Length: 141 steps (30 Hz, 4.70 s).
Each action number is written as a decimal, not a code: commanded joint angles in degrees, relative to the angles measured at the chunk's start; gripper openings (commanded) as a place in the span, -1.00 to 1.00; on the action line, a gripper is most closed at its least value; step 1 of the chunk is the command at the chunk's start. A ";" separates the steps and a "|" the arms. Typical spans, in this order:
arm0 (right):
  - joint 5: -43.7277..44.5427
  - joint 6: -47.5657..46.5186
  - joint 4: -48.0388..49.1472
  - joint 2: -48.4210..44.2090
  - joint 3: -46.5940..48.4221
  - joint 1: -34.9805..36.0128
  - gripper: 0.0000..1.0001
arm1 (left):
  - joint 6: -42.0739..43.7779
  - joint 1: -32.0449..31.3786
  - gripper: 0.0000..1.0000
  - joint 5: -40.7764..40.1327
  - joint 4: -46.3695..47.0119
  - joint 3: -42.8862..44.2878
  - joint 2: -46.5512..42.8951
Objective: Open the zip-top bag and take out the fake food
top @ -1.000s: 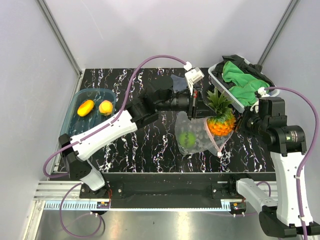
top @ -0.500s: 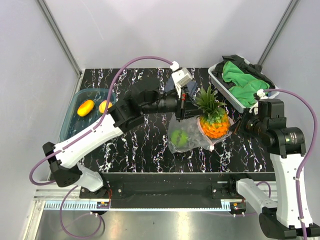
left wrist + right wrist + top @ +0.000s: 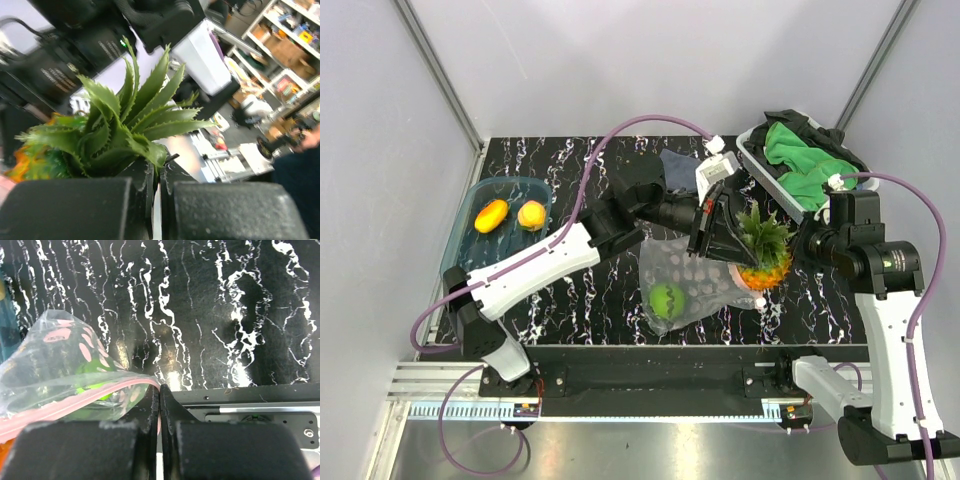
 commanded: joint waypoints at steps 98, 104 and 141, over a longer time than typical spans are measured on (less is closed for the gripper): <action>11.64 18.52 20.19 3.81 -8.90 0.28 -1.00 | 25.77 -5.20 -1.00 -15.63 -19.22 -12.98 -9.08; 16.91 16.52 17.64 3.64 -9.00 0.28 -1.00 | 20.78 -2.92 -1.00 -24.95 -16.60 -15.35 -13.56; -21.67 11.04 22.99 -0.84 -12.42 0.20 -1.00 | -21.86 9.66 -1.00 -19.86 18.83 -3.23 -0.30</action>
